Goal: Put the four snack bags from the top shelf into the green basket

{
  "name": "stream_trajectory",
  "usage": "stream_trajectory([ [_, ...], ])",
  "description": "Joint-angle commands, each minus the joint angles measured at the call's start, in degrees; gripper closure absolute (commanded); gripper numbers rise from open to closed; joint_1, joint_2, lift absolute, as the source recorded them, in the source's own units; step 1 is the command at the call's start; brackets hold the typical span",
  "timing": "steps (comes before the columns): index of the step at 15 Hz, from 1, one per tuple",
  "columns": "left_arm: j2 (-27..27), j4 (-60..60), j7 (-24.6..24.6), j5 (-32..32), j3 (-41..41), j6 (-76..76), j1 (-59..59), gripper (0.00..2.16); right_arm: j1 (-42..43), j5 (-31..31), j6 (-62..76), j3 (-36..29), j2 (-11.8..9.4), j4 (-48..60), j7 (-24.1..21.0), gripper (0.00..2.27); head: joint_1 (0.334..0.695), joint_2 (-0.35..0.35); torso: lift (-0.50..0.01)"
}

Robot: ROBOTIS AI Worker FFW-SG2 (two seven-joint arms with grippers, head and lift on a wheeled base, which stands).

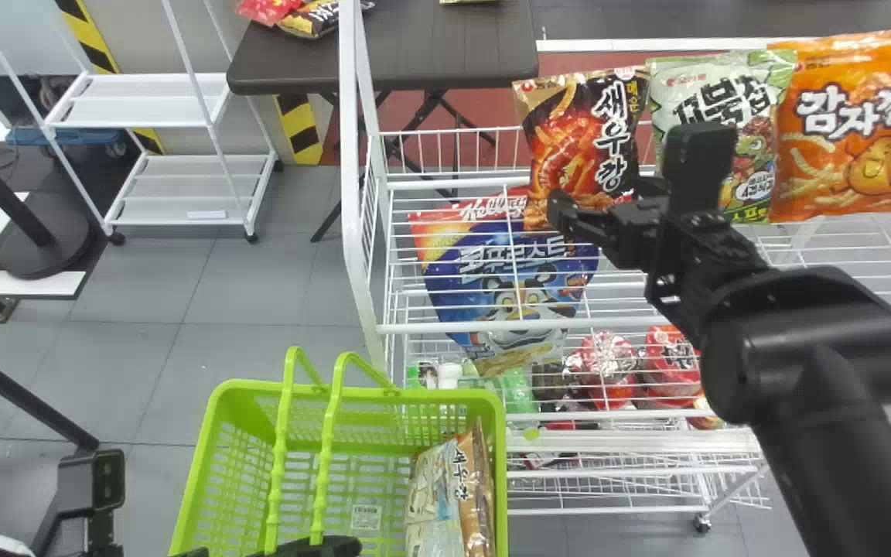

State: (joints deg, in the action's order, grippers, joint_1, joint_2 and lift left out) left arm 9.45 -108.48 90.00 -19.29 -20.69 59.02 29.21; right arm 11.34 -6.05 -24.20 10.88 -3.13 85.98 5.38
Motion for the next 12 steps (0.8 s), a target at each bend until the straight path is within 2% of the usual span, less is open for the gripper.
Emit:
stream_trajectory([
  [1,-0.1,0.1,0.6,0.0,-0.1,0.0,0.1,2.15,4.9,2.6,3.7,3.0,0.7,-7.7,-3.1,0.06,0.695,0.072,0.000],
  [3,-0.2,0.3,0.6,0.0,-0.1,0.0,0.3,2.15,7.7,6.2,4.2,3.1,3.0,-13.0,-5.0,0.09,0.695,0.077,0.000],
  [4,-0.2,0.3,0.6,0.0,-0.1,-0.2,0.3,2.15,9.2,6.8,4.2,3.1,3.2,-15.6,-5.2,0.26,0.695,0.079,0.000],
  [5,-0.2,0.3,0.6,0.0,-0.1,-0.2,0.4,2.15,9.8,6.9,4.0,3.0,3.2,-16.6,-5.2,0.60,0.695,0.082,0.000],
  [6,-0.2,0.3,0.6,0.0,-0.1,0.0,0.5,2.15,9.8,6.7,4.0,3.0,3.2,-16.6,-5.0,1.33,0.695,0.085,0.000],
  [7,-0.3,0.3,0.6,0.0,-0.1,0.0,0.5,2.15,9.5,6.1,3.5,3.2,3.2,-16.5,-5.3,2.19,0.695,0.084,0.000],
  [8,-0.2,0.3,0.6,0.0,-0.1,0.0,0.5,2.15,8.9,6.6,3.5,3.1,3.2,-16.3,-5.3,2.26,0.695,0.083,0.000],
  [12,-0.2,0.3,0.6,0.0,-0.1,-0.2,0.5,2.15,5.1,6.6,6.5,2.7,3.2,-11.9,-5.2,2.26,0.695,0.088,0.000],
])
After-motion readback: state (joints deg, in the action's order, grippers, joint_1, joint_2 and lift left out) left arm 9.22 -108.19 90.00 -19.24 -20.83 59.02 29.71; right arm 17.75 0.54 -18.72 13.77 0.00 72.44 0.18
